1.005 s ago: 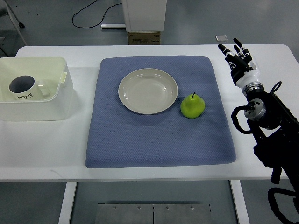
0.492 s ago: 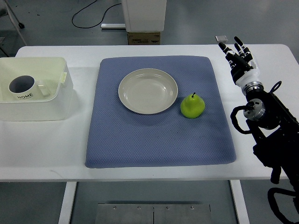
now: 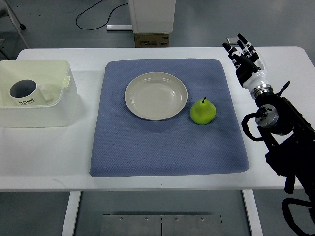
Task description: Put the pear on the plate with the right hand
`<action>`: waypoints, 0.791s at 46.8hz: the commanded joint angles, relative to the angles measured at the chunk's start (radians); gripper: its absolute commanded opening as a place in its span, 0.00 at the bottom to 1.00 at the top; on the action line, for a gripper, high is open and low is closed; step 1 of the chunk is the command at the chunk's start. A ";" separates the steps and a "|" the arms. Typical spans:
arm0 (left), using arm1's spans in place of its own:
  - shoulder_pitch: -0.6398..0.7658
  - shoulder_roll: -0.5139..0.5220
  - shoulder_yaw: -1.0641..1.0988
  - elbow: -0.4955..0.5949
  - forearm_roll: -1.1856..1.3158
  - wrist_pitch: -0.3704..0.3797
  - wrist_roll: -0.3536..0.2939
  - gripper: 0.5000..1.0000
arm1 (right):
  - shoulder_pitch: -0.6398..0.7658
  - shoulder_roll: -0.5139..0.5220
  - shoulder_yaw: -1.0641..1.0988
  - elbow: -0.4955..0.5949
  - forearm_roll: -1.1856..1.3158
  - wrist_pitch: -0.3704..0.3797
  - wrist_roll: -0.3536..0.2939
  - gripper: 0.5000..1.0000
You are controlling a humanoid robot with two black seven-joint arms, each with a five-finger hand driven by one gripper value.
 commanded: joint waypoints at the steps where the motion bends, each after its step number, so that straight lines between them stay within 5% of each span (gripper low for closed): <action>1: 0.000 0.000 0.000 -0.001 0.000 0.000 -0.001 1.00 | 0.000 0.000 -0.006 -0.002 0.001 0.021 0.000 1.00; 37: 0.000 0.000 0.000 0.000 0.000 0.000 -0.001 1.00 | 0.012 -0.029 -0.012 -0.002 0.004 0.030 -0.058 1.00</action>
